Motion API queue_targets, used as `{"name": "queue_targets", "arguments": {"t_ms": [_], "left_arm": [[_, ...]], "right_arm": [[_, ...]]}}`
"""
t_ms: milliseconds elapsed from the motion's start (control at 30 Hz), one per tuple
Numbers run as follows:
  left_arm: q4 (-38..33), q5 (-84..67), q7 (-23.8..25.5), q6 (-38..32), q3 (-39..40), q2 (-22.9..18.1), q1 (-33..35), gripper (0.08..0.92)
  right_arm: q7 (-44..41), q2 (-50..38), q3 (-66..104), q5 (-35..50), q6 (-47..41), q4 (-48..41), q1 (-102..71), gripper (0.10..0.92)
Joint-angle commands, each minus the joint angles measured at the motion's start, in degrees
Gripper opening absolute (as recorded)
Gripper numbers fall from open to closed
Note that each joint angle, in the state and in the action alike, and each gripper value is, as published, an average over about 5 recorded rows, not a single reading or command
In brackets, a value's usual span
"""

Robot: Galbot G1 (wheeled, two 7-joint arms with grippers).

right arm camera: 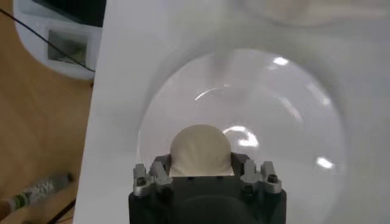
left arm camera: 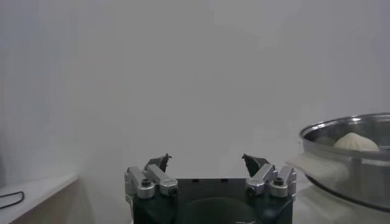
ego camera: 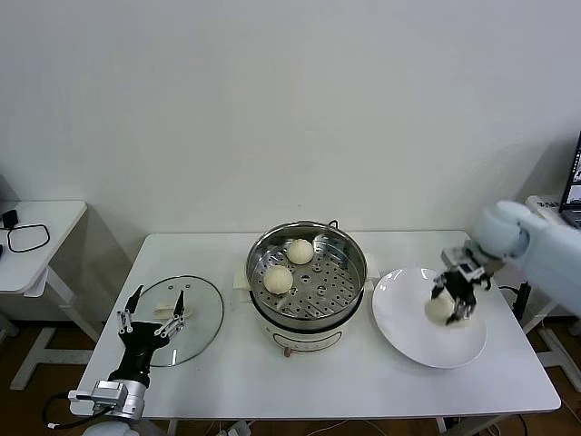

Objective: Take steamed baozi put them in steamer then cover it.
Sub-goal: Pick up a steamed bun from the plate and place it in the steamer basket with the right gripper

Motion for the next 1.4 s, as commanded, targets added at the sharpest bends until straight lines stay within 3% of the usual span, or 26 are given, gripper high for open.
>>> {"name": "queue_targets", "arguments": {"t_ms": [33, 267, 667, 967, 1400], "left_arm": [[-1.11, 0.01, -0.02, 0.10, -0.04, 0.06, 0.31, 0.823], [-1.33, -0.11, 0.04, 0.22, -0.59, 0.18, 0.39, 0.823], [0.39, -0.52, 0.51, 0.24, -2.15, 0.42, -0.42, 0.823], [1.94, -0.75, 0.89, 0.10, -3.27, 0.58, -0.82, 0.823], [2.83, -0.79, 0.88, 0.18, -3.19, 0.61, -1.34, 0.823]], "right_arm": [[0.10, 5.56, -13.07, 5.75, 10.52, 5.52, 25.76, 0.670], [5.73, 15.15, -17.84, 0.46, 25.49, 8.24, 29.69, 0.670], [15.94, 28.98, -19.40, -12.91, 37.16, 3.19, 24.61, 0.670], [20.07, 31.45, -19.39, -17.84, 39.82, 4.69, 18.31, 0.670], [21.42, 29.92, -20.67, -15.35, 38.59, 10.86, 15.85, 0.670]]}}
